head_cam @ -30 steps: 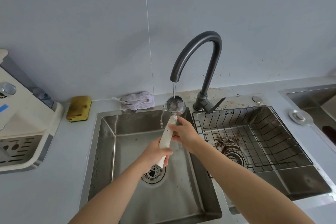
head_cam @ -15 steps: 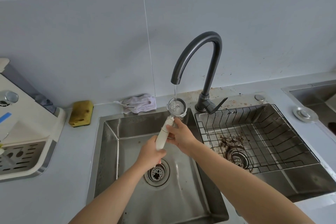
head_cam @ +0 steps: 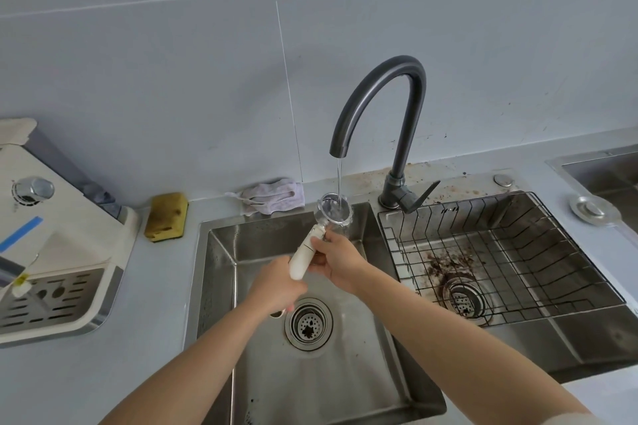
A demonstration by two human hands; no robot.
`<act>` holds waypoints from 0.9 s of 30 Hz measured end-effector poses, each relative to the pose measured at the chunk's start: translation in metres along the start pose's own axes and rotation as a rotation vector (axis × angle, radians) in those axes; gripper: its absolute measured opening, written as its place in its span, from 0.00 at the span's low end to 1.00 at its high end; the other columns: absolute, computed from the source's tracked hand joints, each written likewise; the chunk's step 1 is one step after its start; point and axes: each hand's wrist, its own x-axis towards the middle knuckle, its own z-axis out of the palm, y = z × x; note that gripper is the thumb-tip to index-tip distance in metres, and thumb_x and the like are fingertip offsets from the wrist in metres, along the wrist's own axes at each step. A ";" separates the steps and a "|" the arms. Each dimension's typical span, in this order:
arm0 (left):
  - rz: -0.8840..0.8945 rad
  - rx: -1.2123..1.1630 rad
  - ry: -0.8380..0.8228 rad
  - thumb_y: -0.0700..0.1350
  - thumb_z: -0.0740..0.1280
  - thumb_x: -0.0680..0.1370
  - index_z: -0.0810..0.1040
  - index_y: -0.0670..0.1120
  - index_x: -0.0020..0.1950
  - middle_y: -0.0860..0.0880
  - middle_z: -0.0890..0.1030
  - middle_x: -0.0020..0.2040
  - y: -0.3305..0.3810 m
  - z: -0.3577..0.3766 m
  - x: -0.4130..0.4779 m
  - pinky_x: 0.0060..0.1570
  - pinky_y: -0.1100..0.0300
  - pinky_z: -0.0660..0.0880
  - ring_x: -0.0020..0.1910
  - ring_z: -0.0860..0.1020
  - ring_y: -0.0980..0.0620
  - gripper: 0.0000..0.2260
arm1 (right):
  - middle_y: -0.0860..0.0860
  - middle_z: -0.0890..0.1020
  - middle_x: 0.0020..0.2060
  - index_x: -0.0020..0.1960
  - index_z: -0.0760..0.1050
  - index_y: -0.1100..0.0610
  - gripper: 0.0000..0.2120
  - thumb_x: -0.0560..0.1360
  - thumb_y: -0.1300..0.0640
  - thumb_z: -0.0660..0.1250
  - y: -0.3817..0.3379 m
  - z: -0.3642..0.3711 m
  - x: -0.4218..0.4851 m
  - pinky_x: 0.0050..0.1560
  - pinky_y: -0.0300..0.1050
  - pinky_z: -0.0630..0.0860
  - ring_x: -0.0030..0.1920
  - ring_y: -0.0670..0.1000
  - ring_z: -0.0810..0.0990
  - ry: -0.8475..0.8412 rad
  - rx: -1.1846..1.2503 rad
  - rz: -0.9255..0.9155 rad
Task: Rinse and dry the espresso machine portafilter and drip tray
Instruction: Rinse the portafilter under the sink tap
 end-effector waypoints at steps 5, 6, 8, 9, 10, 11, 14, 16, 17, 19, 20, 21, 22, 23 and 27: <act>-0.059 -0.055 -0.113 0.36 0.64 0.72 0.73 0.40 0.53 0.48 0.74 0.29 0.004 -0.009 -0.001 0.23 0.65 0.69 0.16 0.71 0.57 0.10 | 0.56 0.75 0.41 0.64 0.65 0.69 0.14 0.80 0.66 0.54 0.003 0.000 -0.001 0.47 0.51 0.76 0.40 0.53 0.76 0.034 0.020 0.038; -0.066 -0.075 -0.146 0.36 0.65 0.72 0.73 0.38 0.55 0.47 0.74 0.28 0.006 -0.011 -0.002 0.22 0.66 0.68 0.17 0.71 0.56 0.12 | 0.57 0.75 0.41 0.61 0.66 0.69 0.12 0.80 0.66 0.54 0.003 0.000 -0.002 0.45 0.50 0.76 0.40 0.53 0.76 0.038 0.018 0.049; -0.077 -0.105 -0.219 0.36 0.65 0.73 0.71 0.37 0.60 0.46 0.74 0.29 0.008 -0.015 -0.003 0.21 0.66 0.69 0.19 0.72 0.54 0.16 | 0.57 0.75 0.40 0.52 0.69 0.66 0.06 0.80 0.66 0.55 0.004 0.000 -0.004 0.44 0.50 0.77 0.39 0.53 0.77 0.042 0.011 0.079; -0.084 -0.113 -0.248 0.37 0.65 0.73 0.70 0.37 0.61 0.45 0.74 0.29 0.009 -0.016 -0.003 0.22 0.65 0.70 0.20 0.73 0.53 0.17 | 0.58 0.75 0.39 0.48 0.69 0.65 0.05 0.80 0.66 0.55 0.004 -0.001 -0.005 0.45 0.50 0.77 0.39 0.53 0.77 0.053 0.014 0.091; -0.092 -0.120 -0.268 0.37 0.65 0.73 0.70 0.37 0.62 0.44 0.75 0.30 0.009 -0.016 -0.002 0.22 0.65 0.71 0.20 0.73 0.53 0.18 | 0.58 0.75 0.39 0.46 0.68 0.64 0.05 0.80 0.66 0.55 0.004 -0.001 -0.005 0.45 0.51 0.77 0.38 0.53 0.77 0.068 0.019 0.098; -0.101 -0.131 -0.281 0.38 0.65 0.74 0.69 0.38 0.63 0.44 0.75 0.30 0.008 -0.016 -0.002 0.22 0.65 0.71 0.20 0.73 0.52 0.18 | 0.58 0.75 0.39 0.45 0.68 0.64 0.06 0.80 0.66 0.56 0.003 -0.002 -0.005 0.48 0.52 0.76 0.38 0.54 0.76 0.081 0.018 0.100; -0.105 -0.185 -0.328 0.38 0.65 0.74 0.68 0.38 0.63 0.44 0.75 0.31 0.011 -0.016 -0.004 0.20 0.66 0.70 0.19 0.74 0.53 0.18 | 0.59 0.75 0.38 0.49 0.68 0.65 0.03 0.79 0.65 0.58 0.002 -0.006 -0.007 0.48 0.52 0.76 0.37 0.54 0.77 0.113 -0.018 0.096; -0.104 -0.248 -0.362 0.37 0.64 0.75 0.69 0.37 0.61 0.44 0.75 0.30 0.013 -0.014 -0.006 0.20 0.67 0.69 0.17 0.73 0.54 0.15 | 0.59 0.76 0.38 0.54 0.68 0.66 0.06 0.78 0.65 0.60 0.000 -0.009 -0.009 0.40 0.49 0.78 0.36 0.54 0.78 0.136 -0.055 0.087; -0.107 -0.286 -0.376 0.37 0.64 0.75 0.69 0.38 0.58 0.44 0.74 0.30 0.013 -0.013 -0.006 0.20 0.67 0.69 0.17 0.72 0.54 0.13 | 0.58 0.77 0.38 0.56 0.68 0.66 0.08 0.78 0.65 0.61 -0.001 -0.011 -0.009 0.37 0.47 0.79 0.36 0.54 0.79 0.149 -0.081 0.081; -0.117 -0.361 -0.397 0.36 0.64 0.74 0.70 0.39 0.53 0.44 0.74 0.30 0.013 -0.009 -0.004 0.21 0.65 0.70 0.19 0.72 0.54 0.09 | 0.58 0.77 0.38 0.59 0.69 0.68 0.12 0.77 0.64 0.62 -0.003 -0.013 -0.011 0.33 0.44 0.80 0.36 0.53 0.79 0.170 -0.129 0.064; -0.122 -0.397 -0.404 0.36 0.64 0.74 0.70 0.39 0.52 0.44 0.74 0.30 0.012 -0.007 -0.003 0.22 0.64 0.70 0.19 0.72 0.54 0.08 | 0.58 0.77 0.38 0.60 0.69 0.69 0.14 0.77 0.64 0.63 -0.004 -0.014 -0.012 0.32 0.44 0.80 0.36 0.53 0.80 0.179 -0.143 0.053; -0.123 -0.433 -0.411 0.36 0.65 0.74 0.71 0.39 0.53 0.44 0.74 0.30 0.011 -0.004 -0.002 0.22 0.64 0.70 0.20 0.72 0.53 0.09 | 0.58 0.77 0.39 0.61 0.69 0.69 0.15 0.77 0.64 0.63 -0.005 -0.016 -0.012 0.31 0.43 0.81 0.36 0.53 0.80 0.189 -0.159 0.041; -0.122 -0.465 -0.415 0.36 0.65 0.74 0.71 0.38 0.54 0.44 0.73 0.29 0.010 -0.001 -0.001 0.22 0.64 0.70 0.20 0.72 0.53 0.10 | 0.57 0.78 0.39 0.61 0.69 0.68 0.15 0.76 0.63 0.64 -0.006 -0.018 -0.013 0.31 0.43 0.81 0.37 0.53 0.80 0.200 -0.178 0.031; -0.119 -0.493 -0.418 0.36 0.65 0.74 0.71 0.37 0.56 0.44 0.73 0.29 0.009 0.002 0.000 0.22 0.64 0.70 0.20 0.72 0.53 0.12 | 0.57 0.78 0.40 0.61 0.69 0.68 0.15 0.76 0.63 0.64 -0.007 -0.019 -0.013 0.32 0.43 0.81 0.37 0.53 0.80 0.214 -0.203 0.024; -0.101 -0.594 -0.454 0.35 0.64 0.74 0.71 0.36 0.60 0.45 0.73 0.29 0.009 0.010 0.001 0.21 0.65 0.69 0.20 0.71 0.54 0.15 | 0.61 0.80 0.46 0.57 0.73 0.68 0.14 0.75 0.61 0.67 -0.011 -0.024 -0.017 0.29 0.39 0.80 0.36 0.52 0.80 0.258 -0.293 -0.013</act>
